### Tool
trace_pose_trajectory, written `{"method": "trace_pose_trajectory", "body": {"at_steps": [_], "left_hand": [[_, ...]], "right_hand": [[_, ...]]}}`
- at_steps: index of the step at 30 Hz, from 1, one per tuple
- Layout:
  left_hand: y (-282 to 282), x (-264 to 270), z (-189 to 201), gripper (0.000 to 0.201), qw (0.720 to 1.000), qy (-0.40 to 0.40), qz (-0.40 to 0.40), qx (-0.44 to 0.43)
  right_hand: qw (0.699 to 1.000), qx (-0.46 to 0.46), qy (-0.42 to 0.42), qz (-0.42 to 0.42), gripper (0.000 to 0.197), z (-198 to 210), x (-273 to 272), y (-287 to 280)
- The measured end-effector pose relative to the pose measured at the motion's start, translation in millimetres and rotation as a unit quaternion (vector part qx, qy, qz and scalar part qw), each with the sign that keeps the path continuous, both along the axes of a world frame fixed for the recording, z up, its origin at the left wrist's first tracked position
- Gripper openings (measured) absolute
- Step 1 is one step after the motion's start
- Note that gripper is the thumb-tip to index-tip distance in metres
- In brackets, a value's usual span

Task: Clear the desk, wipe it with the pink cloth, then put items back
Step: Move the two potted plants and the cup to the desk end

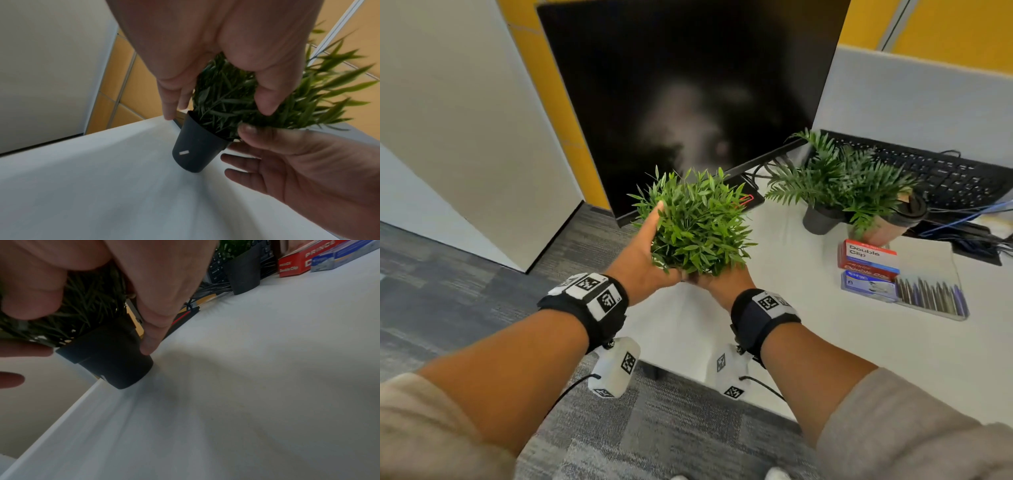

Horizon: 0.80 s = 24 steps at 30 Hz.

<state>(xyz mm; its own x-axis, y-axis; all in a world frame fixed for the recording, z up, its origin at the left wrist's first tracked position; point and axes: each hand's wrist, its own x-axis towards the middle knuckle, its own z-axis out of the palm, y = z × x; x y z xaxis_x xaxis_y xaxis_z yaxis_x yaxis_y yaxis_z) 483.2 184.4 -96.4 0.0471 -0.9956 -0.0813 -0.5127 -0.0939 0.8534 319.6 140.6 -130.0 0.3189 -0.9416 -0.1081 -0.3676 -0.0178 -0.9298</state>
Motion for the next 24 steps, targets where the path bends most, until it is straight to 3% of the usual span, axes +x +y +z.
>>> {"method": "trace_pose_trajectory", "body": {"at_steps": [3,5,7,10,13,18,22,24], "left_hand": [[15.8,-1.3,16.1,0.128,1.0,-0.006,0.01,-0.002],[30.3,-3.5,32.6,0.128,0.999,-0.03,0.024,-0.027],[45.2,-8.3,50.4,0.12,0.994,-0.083,0.034,-0.057],[55.8,-28.7,76.7,0.095,0.971,-0.198,0.021,-0.135],[40.6,-73.4,92.7,0.063,0.951,-0.227,-0.045,-0.205],[-14.6,-161.6,82.7,0.036,0.971,-0.179,-0.113,-0.109],[-65.5,-213.3,56.7,0.034,0.985,-0.153,-0.075,0.018],[-84.0,-233.0,39.2,0.037,0.983,-0.136,-0.056,0.107]], "right_hand": [[0.991,0.1,-0.08,-0.036,0.074,-1.0,-16.4,7.9],[0.99,0.117,-0.066,-0.053,0.091,0.2,-30.7,14.0],[0.99,0.12,-0.057,-0.053,0.093,3.8,-46.5,17.9],[0.99,0.089,-0.048,-0.096,0.063,13.5,-76.7,16.9],[0.985,0.035,-0.028,-0.164,0.031,22.7,-109.6,7.1],[0.973,0.038,-0.047,-0.223,0.022,37.6,-152.8,-23.8],[0.962,0.057,-0.022,-0.266,0.015,17.6,-188.1,-64.6],[0.95,0.116,-0.02,-0.29,0.013,-3.7,-204.8,-82.7]]}}
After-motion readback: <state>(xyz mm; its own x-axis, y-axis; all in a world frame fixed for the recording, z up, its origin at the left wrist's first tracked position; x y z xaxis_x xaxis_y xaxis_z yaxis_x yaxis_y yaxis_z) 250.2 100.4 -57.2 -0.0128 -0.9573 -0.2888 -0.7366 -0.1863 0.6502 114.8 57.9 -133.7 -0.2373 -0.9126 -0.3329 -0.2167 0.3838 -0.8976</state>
